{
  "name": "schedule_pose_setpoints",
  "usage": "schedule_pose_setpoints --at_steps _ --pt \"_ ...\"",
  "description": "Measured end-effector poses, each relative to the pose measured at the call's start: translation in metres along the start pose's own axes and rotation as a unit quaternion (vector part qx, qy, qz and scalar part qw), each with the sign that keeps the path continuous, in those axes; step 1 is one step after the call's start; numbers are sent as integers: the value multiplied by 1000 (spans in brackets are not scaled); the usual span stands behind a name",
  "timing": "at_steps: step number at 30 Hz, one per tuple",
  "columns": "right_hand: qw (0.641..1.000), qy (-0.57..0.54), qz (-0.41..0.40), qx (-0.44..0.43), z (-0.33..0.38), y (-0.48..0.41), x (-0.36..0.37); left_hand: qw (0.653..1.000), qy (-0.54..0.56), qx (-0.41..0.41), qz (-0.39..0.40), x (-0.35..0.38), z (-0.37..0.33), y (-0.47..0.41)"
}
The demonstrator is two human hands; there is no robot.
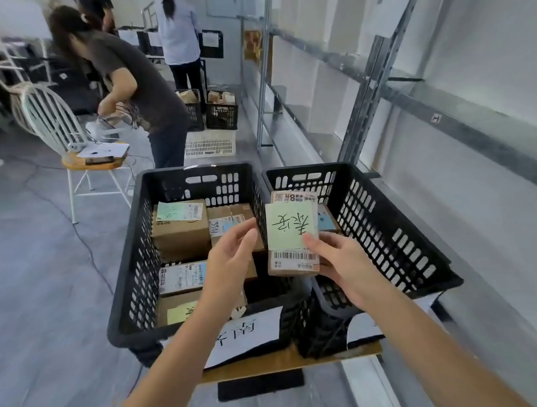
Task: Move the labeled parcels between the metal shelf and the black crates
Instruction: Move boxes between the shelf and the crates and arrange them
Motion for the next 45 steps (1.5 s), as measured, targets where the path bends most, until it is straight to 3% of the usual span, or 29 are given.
schedule_pose_setpoints --at_steps 7,21,25,30,34,41,45 --pt "999 29 33 28 2 -78 -5 998 -41 -12 -55 -26 11 -41" --pt "992 68 37 100 -33 -188 -142 994 -105 -20 -15 111 79 -138" --pt "983 77 92 137 -71 -201 -159 991 -121 -28 -41 129 100 -155" --pt "943 173 230 169 -127 -193 -140 989 -133 -38 -60 145 124 -170" --pt "905 282 281 148 -150 -198 -122 984 -154 -34 -81 148 135 -180" --pt "809 458 359 80 -182 -212 -84 979 -177 -27 -102 145 136 -190" --pt "820 447 356 44 -202 -214 -66 977 -175 -35 -112 140 136 -188"
Point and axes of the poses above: each hand's wrist, its own y-axis away from the middle knuckle, its own x-axis out of the palm, z = x × y, the point moved 9 cm from there along -y, towards the middle knuckle, and after that the axes turned 14 degrees about y, right-handed, at the moved point
